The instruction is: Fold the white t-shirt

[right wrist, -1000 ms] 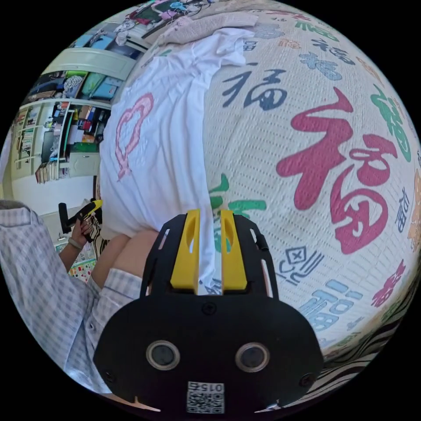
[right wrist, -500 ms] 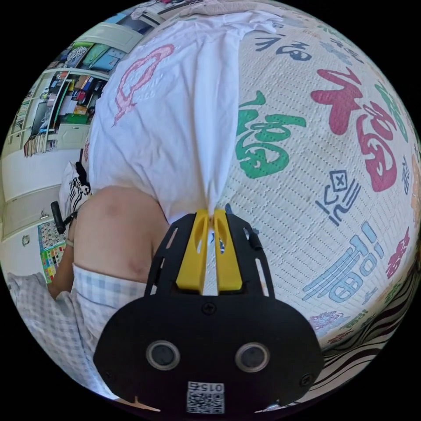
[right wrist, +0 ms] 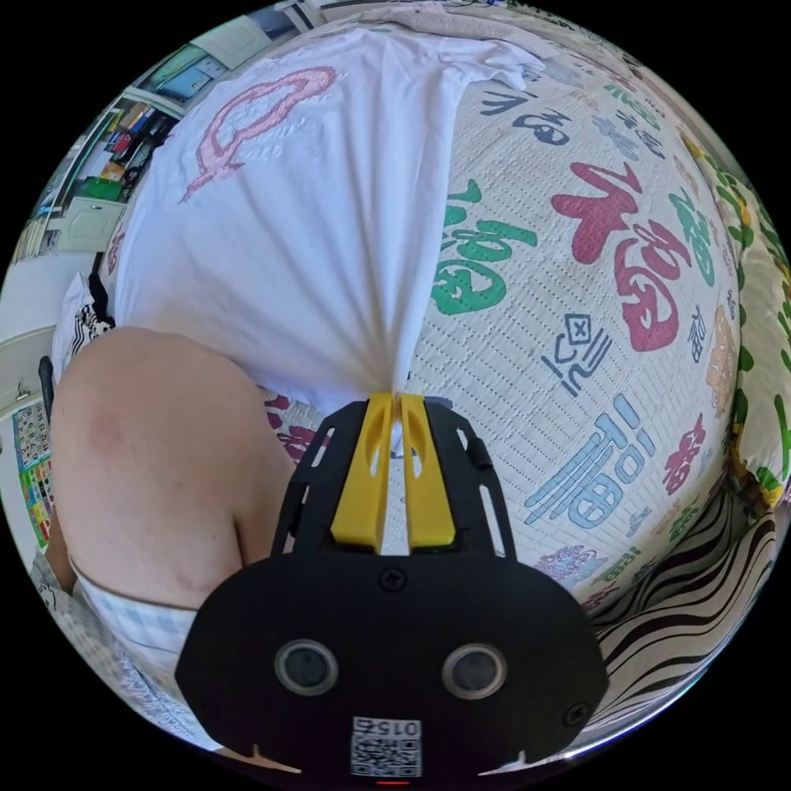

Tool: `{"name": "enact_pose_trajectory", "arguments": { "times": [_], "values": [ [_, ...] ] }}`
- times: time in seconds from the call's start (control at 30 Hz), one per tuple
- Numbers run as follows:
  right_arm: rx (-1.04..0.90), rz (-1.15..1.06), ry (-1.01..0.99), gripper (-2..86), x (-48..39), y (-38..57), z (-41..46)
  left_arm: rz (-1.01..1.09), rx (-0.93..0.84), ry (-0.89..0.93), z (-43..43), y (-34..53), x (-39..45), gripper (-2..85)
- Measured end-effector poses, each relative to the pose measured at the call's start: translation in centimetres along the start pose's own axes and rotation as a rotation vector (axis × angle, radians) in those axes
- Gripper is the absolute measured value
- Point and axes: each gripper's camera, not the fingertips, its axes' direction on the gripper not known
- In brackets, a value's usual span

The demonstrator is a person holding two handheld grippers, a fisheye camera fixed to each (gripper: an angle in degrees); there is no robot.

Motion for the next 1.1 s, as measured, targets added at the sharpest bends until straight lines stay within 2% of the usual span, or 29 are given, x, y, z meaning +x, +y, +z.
{"name": "enact_pose_trajectory", "arguments": {
  "times": [0.2,0.5,0.6,0.77,0.9,1.0,1.1],
  "values": [
    [0.046,-0.023,-0.05,2.6,-1.6,0.8,1.8,0.056,-0.028,-0.036,1.0,1.2,2.2,-0.5],
    [-0.045,-0.058,0.266,3.2,-6.7,-0.4,4.7,0.045,-0.046,-0.163,3.0,2.0,6.6,-0.5],
    [-0.072,0.007,0.233,3.2,-6.4,-0.8,4.7,0.006,-0.064,-0.151,3.4,1.8,7.3,-0.5],
    [0.022,0.079,0.115,3.7,-4.9,0.8,4.1,-0.01,-0.021,-0.155,3.9,2.4,9.0,-0.4],
    [0.075,0.134,0.032,3.9,-3.7,2.1,2.8,-0.076,0.02,-0.07,4.0,2.7,9.3,-0.2],
    [0.154,0.186,0.081,5.0,-2.0,3.7,0.6,-0.112,0.049,0.048,3.4,3.1,9.1,0.1],
    [0.262,0.364,0.126,4.7,1.8,5.9,-2.6,-0.149,0.074,0.072,2.2,3.6,9.2,0.3]
  ]
}}
